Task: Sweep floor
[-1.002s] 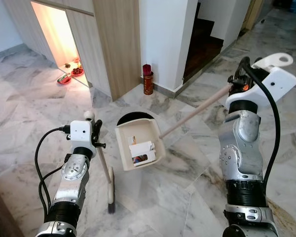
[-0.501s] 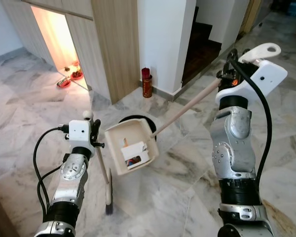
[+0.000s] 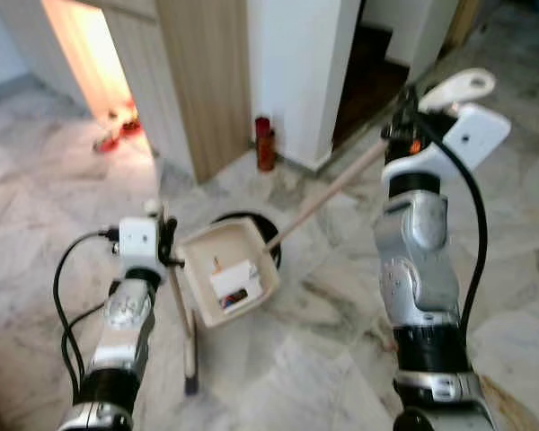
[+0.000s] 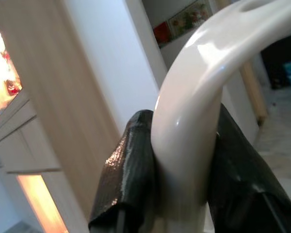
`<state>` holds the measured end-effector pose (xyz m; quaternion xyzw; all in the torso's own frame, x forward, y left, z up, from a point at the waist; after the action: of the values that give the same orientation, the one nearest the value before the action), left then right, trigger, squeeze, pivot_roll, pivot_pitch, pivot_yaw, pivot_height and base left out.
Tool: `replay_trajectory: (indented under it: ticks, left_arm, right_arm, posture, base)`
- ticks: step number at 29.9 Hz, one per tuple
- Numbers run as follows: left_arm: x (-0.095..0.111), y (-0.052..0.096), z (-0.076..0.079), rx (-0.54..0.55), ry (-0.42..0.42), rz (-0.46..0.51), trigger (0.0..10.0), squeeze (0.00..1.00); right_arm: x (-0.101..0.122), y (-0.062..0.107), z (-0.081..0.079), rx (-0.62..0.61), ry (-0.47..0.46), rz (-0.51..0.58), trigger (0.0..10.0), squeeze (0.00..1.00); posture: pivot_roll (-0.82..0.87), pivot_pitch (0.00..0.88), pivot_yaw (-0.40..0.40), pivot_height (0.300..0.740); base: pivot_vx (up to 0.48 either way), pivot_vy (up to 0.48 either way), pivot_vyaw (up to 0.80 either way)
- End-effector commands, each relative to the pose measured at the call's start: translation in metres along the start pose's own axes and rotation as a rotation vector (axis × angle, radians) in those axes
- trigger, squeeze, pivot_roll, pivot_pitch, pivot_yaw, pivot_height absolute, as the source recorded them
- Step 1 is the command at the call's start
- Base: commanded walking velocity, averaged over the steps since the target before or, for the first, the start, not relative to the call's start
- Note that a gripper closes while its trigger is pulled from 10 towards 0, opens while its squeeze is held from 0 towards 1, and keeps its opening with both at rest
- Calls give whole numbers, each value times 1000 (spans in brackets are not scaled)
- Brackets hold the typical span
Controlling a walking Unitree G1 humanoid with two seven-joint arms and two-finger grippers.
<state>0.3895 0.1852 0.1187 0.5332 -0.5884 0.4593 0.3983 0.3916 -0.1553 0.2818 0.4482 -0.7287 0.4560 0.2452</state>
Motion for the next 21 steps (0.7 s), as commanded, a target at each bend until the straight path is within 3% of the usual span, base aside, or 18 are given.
replay_trajectory:
  ticks: [1,12,18,21]
  left_arm:
    - [17,-5,-4,11,-7,65,10000,0]
    - [17,-4,-7,23,-8,69,10000,0]
    - [16,-2,-9,28,-9,64,10000,0]
    - [14,-2,-13,36,-11,59,10000,0]
  right_arm:
    - [27,-6,-17,45,-40,96,10000,0]
    - [29,-6,-23,77,-38,93,10000,0]
    - [27,-7,-23,77,-37,86,10000,0]
    - [25,-7,-23,79,-48,78,10000,0]
  posture:
    - [-29,0,4,740]
    - [-29,0,-2,740]
    - [-26,0,-4,740]
    - [-25,0,-5,740]
  base:
    - [364,0,0]
    - [364,0,0]
    - [364,0,670]
    - [324,0,0]
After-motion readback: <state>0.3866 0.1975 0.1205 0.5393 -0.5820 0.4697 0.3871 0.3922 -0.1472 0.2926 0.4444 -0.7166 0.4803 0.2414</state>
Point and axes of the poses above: a point about 5 cm out from each wrist's last joint towards the gripper, its own y axis pointing back from the gripper into the wrist, its own x axis along the axis of the wrist's last joint, z = x × y, the point moved 6 cm from there along -y, pointing out of the wrist towards the gripper, and after that the axes turned 10 degrees about -y, right-handed, at the moved point
